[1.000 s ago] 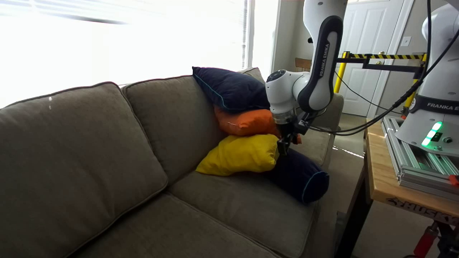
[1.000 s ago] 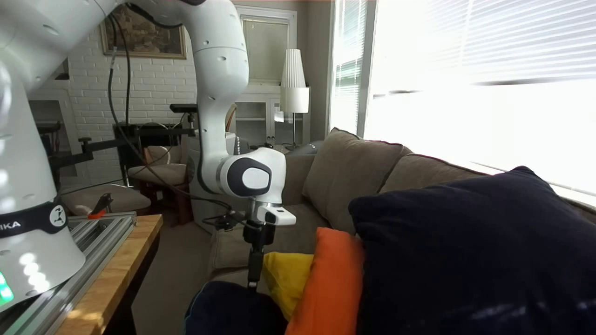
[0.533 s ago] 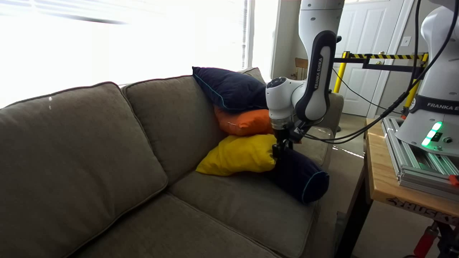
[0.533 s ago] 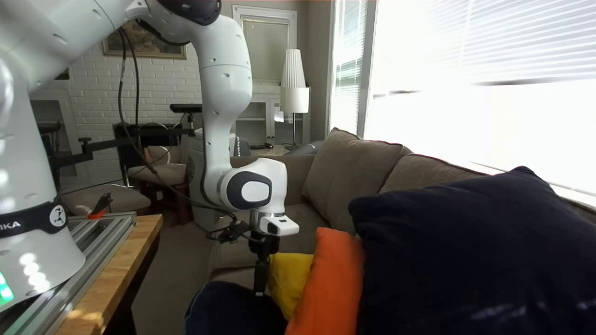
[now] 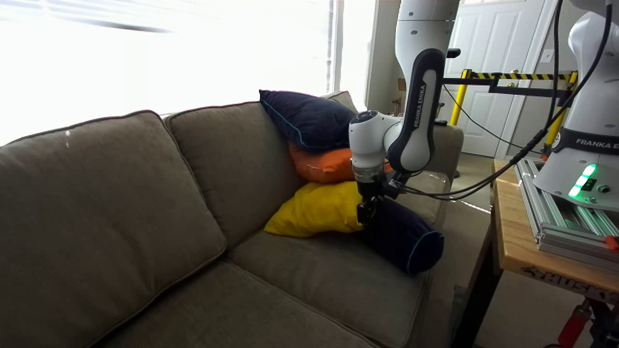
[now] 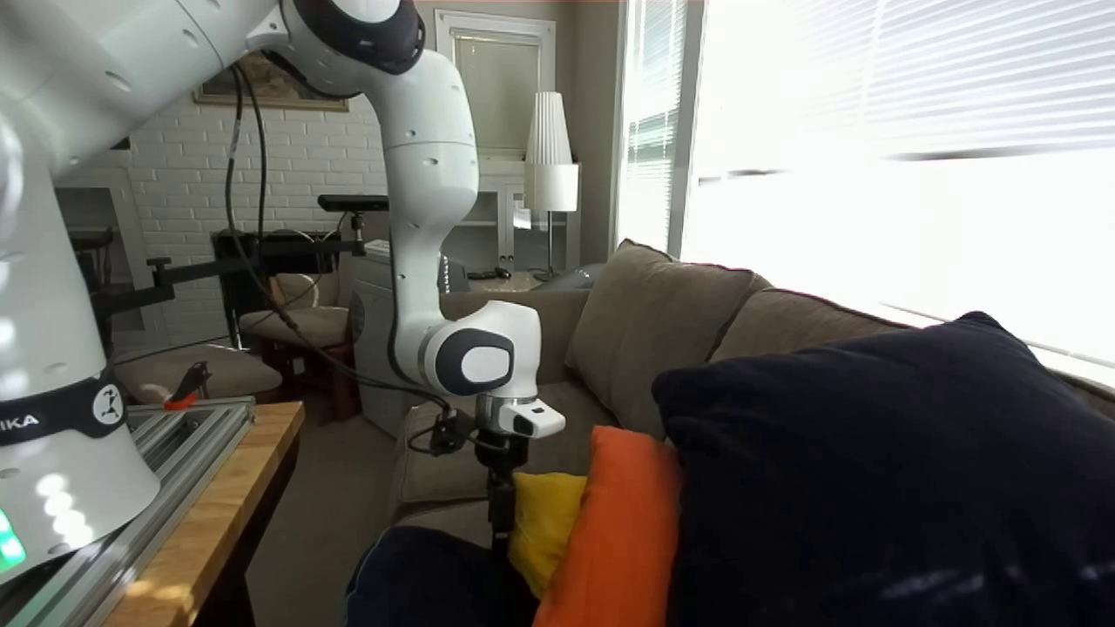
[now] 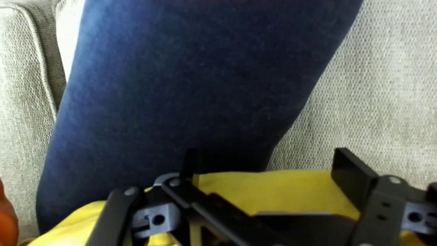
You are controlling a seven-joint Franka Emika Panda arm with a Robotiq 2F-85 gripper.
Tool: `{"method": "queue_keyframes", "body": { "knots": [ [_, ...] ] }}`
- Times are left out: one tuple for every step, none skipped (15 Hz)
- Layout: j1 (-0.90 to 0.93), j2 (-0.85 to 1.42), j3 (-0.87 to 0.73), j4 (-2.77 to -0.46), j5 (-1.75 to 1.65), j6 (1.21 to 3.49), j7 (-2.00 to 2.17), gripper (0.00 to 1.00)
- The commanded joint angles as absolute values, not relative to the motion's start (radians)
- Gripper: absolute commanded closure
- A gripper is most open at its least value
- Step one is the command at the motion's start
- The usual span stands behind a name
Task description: Move the blue cylindrical pillow to the left.
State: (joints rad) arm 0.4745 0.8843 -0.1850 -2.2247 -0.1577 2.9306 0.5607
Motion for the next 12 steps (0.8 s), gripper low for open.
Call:
{"method": "queue_keyframes", "body": {
  "knots": [
    [0.446, 0.904, -0.153, -2.196, -0.120, 2.850, 0.435, 0.00],
    [0.449, 0.905, -0.156, -2.196, -0.123, 2.824, 0.427, 0.00],
    [0.450, 0.902, -0.157, -2.199, -0.122, 2.782, 0.424, 0.00],
    [0.446, 0.899, -0.156, -2.200, -0.125, 2.748, 0.419, 0.00],
    [0.453, 0.893, -0.164, -2.204, -0.130, 2.713, 0.426, 0.00],
    [0.461, 0.884, -0.172, -2.207, -0.131, 2.671, 0.442, 0.00],
    [0.461, 0.876, -0.174, -2.209, -0.136, 2.644, 0.447, 0.00],
    [0.465, 0.867, -0.179, -2.210, -0.144, 2.615, 0.453, 0.00],
    [0.467, 0.861, -0.182, -2.208, -0.149, 2.582, 0.459, 0.00],
    [0.470, 0.858, -0.185, -2.204, -0.155, 2.546, 0.467, 0.00],
    [0.465, 0.862, -0.183, -2.198, -0.160, 2.524, 0.468, 0.00],
    [0.459, 0.870, -0.180, -2.188, -0.162, 2.504, 0.470, 0.00]
  ]
}}
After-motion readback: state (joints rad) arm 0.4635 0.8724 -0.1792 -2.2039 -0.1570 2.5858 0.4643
